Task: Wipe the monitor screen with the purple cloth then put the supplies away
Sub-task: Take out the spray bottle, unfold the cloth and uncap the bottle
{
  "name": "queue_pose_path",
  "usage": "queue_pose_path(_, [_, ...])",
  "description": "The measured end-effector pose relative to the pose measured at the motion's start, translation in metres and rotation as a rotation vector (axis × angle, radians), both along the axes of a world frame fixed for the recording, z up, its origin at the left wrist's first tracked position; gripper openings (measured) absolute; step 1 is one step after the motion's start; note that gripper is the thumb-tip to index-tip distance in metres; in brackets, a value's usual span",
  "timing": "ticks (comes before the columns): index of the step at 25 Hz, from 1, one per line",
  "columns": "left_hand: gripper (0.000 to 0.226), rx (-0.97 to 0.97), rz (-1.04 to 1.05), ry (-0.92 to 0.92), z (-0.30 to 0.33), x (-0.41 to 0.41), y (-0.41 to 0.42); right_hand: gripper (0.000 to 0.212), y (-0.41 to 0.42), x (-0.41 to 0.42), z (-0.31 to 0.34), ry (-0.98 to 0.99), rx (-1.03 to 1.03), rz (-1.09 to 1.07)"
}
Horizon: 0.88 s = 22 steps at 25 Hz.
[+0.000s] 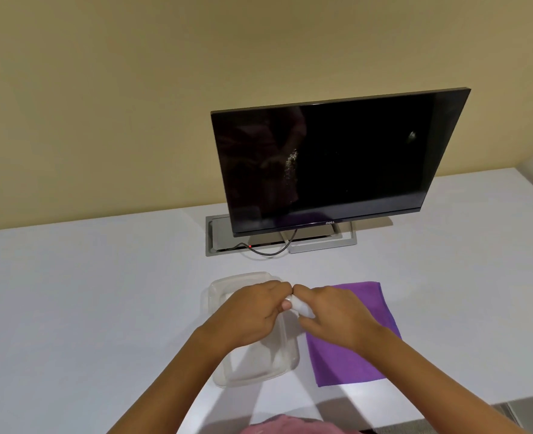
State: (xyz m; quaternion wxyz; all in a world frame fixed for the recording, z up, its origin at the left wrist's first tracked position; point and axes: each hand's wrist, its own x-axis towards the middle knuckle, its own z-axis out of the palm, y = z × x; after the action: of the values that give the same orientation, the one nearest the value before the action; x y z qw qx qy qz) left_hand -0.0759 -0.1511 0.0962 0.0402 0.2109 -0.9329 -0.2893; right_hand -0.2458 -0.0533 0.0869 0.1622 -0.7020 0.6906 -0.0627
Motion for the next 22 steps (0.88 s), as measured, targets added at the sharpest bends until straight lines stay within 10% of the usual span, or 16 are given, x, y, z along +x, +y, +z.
queue_pose_path(8, [0.022, 0.132, 0.135, -0.010, 0.004, -0.068, 0.043, 0.023, 0.033, -0.076, 0.001, 0.109, -0.072, 0.046])
queue_pose_path(15, [0.016, 0.679, 0.478, 0.341, -0.029, -0.142, 0.086, 0.027, 0.075, -0.166, -0.024, -0.271, -0.048, -0.160])
queue_pose_path(22, [0.011, 0.866, 0.633, 0.284, -0.102, -0.221, 0.123, 0.032, 0.113, -0.248, -0.077, -0.492, 0.104, -0.553])
